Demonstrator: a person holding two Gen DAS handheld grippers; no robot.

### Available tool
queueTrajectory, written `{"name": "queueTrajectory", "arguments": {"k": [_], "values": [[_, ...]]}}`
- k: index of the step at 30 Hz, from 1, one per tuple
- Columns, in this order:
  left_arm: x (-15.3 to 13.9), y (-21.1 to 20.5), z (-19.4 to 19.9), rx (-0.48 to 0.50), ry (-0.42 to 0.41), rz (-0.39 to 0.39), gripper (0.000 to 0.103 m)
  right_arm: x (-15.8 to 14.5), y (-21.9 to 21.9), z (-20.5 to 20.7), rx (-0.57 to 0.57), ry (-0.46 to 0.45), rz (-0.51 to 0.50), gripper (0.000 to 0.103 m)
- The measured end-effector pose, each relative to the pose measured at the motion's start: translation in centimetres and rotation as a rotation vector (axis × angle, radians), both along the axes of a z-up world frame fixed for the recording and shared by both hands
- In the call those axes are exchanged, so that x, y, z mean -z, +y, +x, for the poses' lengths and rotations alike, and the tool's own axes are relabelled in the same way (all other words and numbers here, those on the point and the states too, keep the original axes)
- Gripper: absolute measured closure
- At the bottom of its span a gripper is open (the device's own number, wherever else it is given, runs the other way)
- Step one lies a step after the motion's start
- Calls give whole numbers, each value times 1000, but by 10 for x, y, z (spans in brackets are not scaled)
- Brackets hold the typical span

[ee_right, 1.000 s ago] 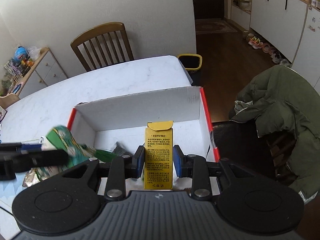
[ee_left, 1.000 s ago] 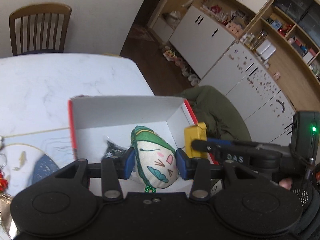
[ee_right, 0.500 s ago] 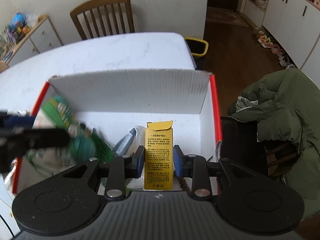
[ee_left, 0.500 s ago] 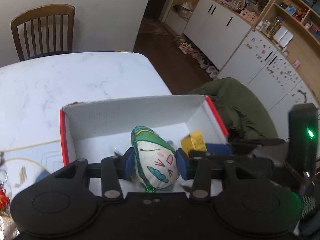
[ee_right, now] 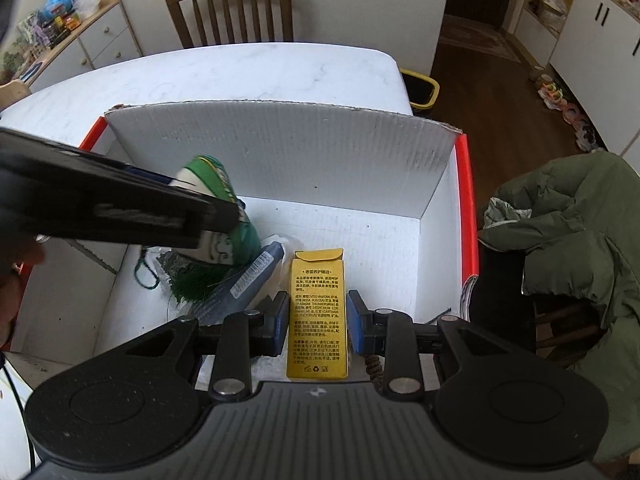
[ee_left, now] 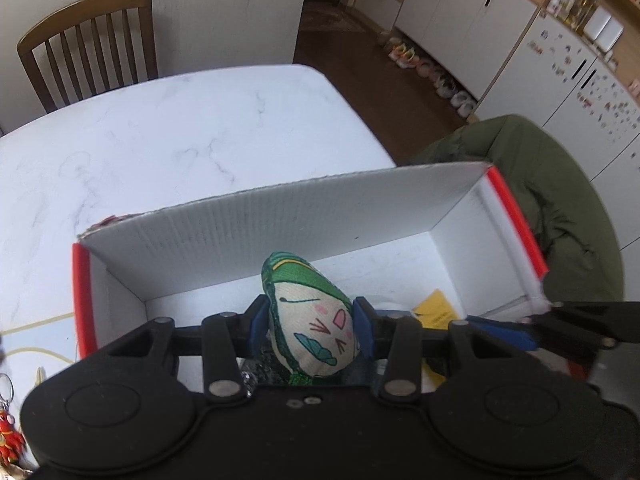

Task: Organize objects
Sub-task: 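Carry the yellow box and green plush into the shoebox, then open both tools to release the yellow box and green plush in the box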

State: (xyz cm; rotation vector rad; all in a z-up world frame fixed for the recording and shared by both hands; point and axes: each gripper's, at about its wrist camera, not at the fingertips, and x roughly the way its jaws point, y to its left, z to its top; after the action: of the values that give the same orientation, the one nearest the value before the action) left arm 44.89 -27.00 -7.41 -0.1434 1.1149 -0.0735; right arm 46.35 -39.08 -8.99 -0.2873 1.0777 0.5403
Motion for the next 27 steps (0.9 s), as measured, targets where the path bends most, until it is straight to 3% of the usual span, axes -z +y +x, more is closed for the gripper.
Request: {"name": "queueTrajectory", "arguments": {"k": [7, 13, 16, 27], "values": [[13, -2, 9, 6, 25, 16, 57, -7, -8, -1, -4, -6, 46, 73], [15, 1, 7, 15, 29, 14, 49, -19, -13, -5, -14, -15, 97, 73], [12, 0, 3, 27, 18, 26, 35, -20, -16, -7, -8, -10, 106, 73], [-18, 1, -27, 51, -62, -3, 26, -30, -24, -27, -8, -27, 133, 72]]}}
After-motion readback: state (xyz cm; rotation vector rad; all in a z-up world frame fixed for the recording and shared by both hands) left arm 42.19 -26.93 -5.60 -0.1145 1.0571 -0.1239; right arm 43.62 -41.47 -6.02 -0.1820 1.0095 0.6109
